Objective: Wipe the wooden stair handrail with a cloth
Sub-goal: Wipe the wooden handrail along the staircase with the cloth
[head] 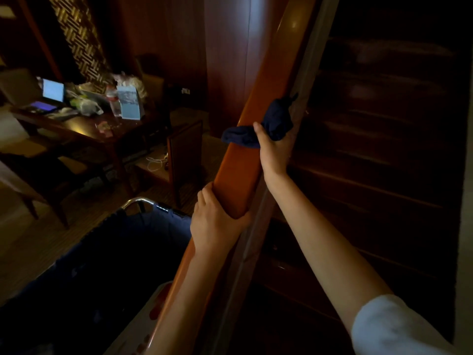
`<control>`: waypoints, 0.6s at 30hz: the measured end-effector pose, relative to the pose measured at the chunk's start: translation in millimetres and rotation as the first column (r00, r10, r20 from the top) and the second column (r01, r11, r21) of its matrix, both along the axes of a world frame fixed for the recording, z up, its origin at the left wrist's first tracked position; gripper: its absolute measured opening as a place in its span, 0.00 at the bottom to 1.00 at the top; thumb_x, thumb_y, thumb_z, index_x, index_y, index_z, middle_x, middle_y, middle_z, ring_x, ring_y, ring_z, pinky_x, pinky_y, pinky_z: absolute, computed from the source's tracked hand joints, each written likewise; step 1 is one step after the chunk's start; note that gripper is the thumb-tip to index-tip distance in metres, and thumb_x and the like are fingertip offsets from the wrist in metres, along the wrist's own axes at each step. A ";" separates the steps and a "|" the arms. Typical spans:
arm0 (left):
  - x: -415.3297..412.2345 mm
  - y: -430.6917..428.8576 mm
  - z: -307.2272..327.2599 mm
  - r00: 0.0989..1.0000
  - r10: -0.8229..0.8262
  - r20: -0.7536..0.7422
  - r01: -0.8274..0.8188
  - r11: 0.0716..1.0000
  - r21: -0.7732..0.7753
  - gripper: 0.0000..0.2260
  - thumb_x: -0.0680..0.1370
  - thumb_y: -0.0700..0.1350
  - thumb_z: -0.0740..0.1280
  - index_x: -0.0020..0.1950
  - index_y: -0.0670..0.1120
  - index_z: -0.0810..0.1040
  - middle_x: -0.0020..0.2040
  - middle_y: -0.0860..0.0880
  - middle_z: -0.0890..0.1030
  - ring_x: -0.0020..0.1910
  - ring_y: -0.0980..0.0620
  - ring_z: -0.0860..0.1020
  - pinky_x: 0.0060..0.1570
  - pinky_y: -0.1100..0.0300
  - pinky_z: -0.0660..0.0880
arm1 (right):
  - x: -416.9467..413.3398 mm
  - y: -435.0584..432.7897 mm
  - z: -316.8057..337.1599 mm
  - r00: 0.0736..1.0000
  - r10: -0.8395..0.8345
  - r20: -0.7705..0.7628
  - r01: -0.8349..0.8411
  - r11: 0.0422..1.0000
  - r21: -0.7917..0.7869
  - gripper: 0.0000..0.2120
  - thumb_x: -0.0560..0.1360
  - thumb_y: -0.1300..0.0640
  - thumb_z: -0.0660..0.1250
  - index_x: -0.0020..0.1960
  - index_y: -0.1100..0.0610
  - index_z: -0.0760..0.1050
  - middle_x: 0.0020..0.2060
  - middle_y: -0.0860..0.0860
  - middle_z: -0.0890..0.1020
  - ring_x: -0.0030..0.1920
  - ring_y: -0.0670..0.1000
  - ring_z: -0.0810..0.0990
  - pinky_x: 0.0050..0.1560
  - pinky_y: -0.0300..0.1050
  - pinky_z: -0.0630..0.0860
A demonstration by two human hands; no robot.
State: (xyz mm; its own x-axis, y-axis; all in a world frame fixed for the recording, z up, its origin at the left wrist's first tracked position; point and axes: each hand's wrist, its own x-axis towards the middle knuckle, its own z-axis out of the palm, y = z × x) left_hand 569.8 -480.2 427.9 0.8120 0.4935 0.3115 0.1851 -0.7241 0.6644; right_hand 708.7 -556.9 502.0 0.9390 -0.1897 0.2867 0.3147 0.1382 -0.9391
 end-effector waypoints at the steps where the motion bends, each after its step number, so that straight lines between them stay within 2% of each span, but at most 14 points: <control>1: -6.2 1.2 -9.3 1.000 0.013 0.026 -0.014 1.000 0.017 0.44 0.64 0.62 0.75 0.73 0.45 0.61 0.65 0.47 0.72 0.60 0.47 0.75 0.51 0.54 0.73 | -12.9 2.0 -9.3 1.000 0.000 0.028 -0.001 1.000 0.021 0.30 0.77 0.60 0.70 0.74 0.64 0.63 0.69 0.58 0.74 0.66 0.51 0.74 0.45 0.22 0.72; 4: -32.5 3.6 -32.6 0.993 0.036 0.109 -0.041 0.998 0.051 0.43 0.64 0.60 0.76 0.72 0.43 0.64 0.64 0.46 0.73 0.61 0.45 0.75 0.54 0.52 0.73 | -70.1 9.8 -56.5 0.997 0.013 0.071 -0.017 0.998 0.061 0.29 0.76 0.62 0.70 0.73 0.65 0.64 0.68 0.57 0.73 0.64 0.43 0.72 0.50 0.21 0.69; 6: -57.3 6.9 -48.1 0.992 0.024 0.124 -0.030 0.998 0.052 0.40 0.65 0.58 0.77 0.69 0.41 0.66 0.63 0.44 0.73 0.61 0.43 0.75 0.53 0.52 0.72 | -116.2 17.8 -106.3 0.998 0.034 0.058 -0.035 0.999 0.013 0.30 0.76 0.60 0.71 0.74 0.64 0.64 0.70 0.55 0.72 0.64 0.40 0.72 0.53 0.22 0.69; 8: -93.5 10.6 -65.2 0.996 0.034 0.080 -0.035 0.999 0.019 0.40 0.65 0.58 0.77 0.68 0.41 0.66 0.62 0.44 0.74 0.61 0.44 0.75 0.52 0.54 0.72 | -157.8 20.9 -132.3 0.994 0.106 0.026 -0.103 0.991 -0.080 0.34 0.76 0.55 0.71 0.77 0.59 0.60 0.74 0.53 0.68 0.71 0.47 0.69 0.66 0.35 0.69; 10: -124.8 17.1 -78.7 1.000 0.024 0.007 -0.023 0.999 -0.033 0.43 0.64 0.59 0.77 0.72 0.44 0.64 0.65 0.46 0.72 0.62 0.46 0.75 0.55 0.52 0.72 | -159.3 14.7 -126.6 0.987 0.159 0.026 -0.155 0.980 -0.124 0.37 0.75 0.56 0.72 0.78 0.58 0.57 0.76 0.53 0.64 0.74 0.50 0.65 0.73 0.46 0.63; 11: -139.7 19.3 -84.5 0.999 0.026 -0.022 -0.027 0.998 -0.054 0.44 0.64 0.59 0.77 0.73 0.46 0.63 0.66 0.47 0.72 0.62 0.46 0.75 0.57 0.51 0.73 | -150.4 9.5 -114.1 0.986 0.169 0.004 -0.167 0.978 -0.124 0.37 0.75 0.57 0.72 0.78 0.59 0.57 0.76 0.54 0.64 0.75 0.51 0.64 0.73 0.45 0.62; 12: -151.2 21.4 -92.0 0.998 0.038 -0.041 -0.041 0.997 -0.071 0.44 0.64 0.60 0.77 0.73 0.46 0.62 0.66 0.48 0.71 0.62 0.47 0.74 0.57 0.51 0.73 | -136.4 6.2 -98.6 0.984 0.174 -0.029 -0.177 0.978 -0.115 0.36 0.75 0.58 0.72 0.77 0.61 0.58 0.75 0.56 0.65 0.74 0.52 0.65 0.70 0.40 0.63; 13: -161.1 22.6 -99.8 0.997 0.052 -0.050 -0.056 0.995 -0.077 0.44 0.64 0.60 0.76 0.74 0.47 0.61 0.66 0.48 0.71 0.61 0.47 0.74 0.58 0.51 0.73 | -121.5 5.2 -82.2 0.982 0.176 -0.072 -0.182 0.980 -0.078 0.34 0.76 0.57 0.71 0.77 0.62 0.59 0.74 0.57 0.66 0.73 0.54 0.67 0.63 0.34 0.66; 15: -179.3 21.2 -109.7 0.996 0.077 -0.042 -0.079 0.995 -0.061 0.45 0.65 0.61 0.76 0.75 0.46 0.62 0.66 0.48 0.72 0.61 0.47 0.75 0.60 0.50 0.73 | -110.9 9.8 -59.2 0.978 0.155 -0.141 -0.152 0.988 0.034 0.33 0.78 0.55 0.69 0.77 0.62 0.58 0.74 0.57 0.67 0.72 0.55 0.68 0.50 0.29 0.65; 16: -185.3 20.4 -111.9 0.995 0.093 -0.032 -0.094 0.994 -0.055 0.44 0.65 0.61 0.76 0.75 0.46 0.62 0.66 0.48 0.72 0.61 0.47 0.75 0.61 0.50 0.73 | -118.5 15.4 -56.7 0.988 0.105 -0.112 -0.103 0.994 0.020 0.33 0.79 0.56 0.68 0.77 0.62 0.57 0.74 0.58 0.66 0.72 0.55 0.67 0.49 0.27 0.64; 18: -190.8 21.2 -113.2 0.993 0.115 -0.020 -0.116 0.992 -0.053 0.44 0.65 0.62 0.75 0.74 0.46 0.63 0.66 0.48 0.72 0.61 0.47 0.75 0.61 0.50 0.72 | -147.7 24.6 -74.3 1.000 0.007 0.015 -0.006 0.997 -0.077 0.35 0.78 0.61 0.68 0.78 0.64 0.53 0.76 0.58 0.62 0.74 0.55 0.64 0.56 0.24 0.59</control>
State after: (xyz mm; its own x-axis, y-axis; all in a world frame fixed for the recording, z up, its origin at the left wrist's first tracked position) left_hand 379.0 -459.0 314.7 0.7531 0.6005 0.2688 0.2769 -0.6600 0.6984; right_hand 561.0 -532.3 427.7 0.9357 -0.1602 0.3142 0.3280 0.0681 -0.9422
